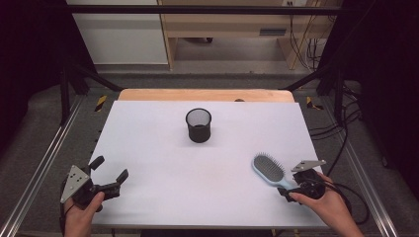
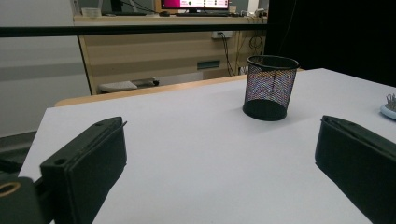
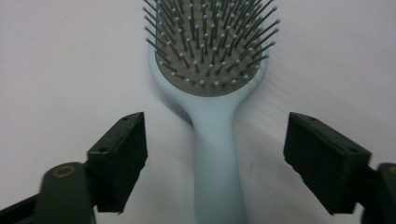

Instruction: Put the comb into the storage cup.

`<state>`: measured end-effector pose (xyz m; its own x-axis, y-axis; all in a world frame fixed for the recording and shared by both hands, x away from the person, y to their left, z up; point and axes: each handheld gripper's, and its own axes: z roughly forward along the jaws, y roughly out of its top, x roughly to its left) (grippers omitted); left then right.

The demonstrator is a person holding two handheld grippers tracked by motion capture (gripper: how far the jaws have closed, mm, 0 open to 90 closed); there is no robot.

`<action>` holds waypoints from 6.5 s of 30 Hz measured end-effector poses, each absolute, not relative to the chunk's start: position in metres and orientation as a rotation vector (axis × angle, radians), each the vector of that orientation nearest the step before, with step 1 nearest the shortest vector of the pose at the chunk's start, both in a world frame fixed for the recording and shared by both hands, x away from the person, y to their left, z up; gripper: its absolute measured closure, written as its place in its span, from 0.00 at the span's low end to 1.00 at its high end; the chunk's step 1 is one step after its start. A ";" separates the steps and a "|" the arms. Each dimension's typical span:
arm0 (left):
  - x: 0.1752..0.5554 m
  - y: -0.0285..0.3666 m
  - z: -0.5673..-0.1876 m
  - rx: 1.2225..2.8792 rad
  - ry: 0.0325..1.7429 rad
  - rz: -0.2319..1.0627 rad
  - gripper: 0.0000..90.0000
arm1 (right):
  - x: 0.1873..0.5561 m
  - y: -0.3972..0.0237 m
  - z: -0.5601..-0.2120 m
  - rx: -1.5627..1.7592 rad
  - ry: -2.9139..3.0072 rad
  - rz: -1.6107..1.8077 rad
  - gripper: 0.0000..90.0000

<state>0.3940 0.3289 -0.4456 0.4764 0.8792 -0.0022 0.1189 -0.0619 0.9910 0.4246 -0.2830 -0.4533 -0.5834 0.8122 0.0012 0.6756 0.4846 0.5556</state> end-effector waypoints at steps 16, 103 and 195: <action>0.394 0.329 -0.445 1.519 0.904 0.791 0.03 | 0.431 -0.278 -0.456 1.235 2.531 0.687 0.68; 0.457 0.161 -0.334 1.496 0.689 0.487 0.02 | 0.457 -0.111 -0.402 0.860 1.902 1.485 0.77; 0.476 0.132 -0.348 1.421 0.840 0.270 0.57 | 0.449 -0.073 -0.423 0.846 1.954 1.580 0.50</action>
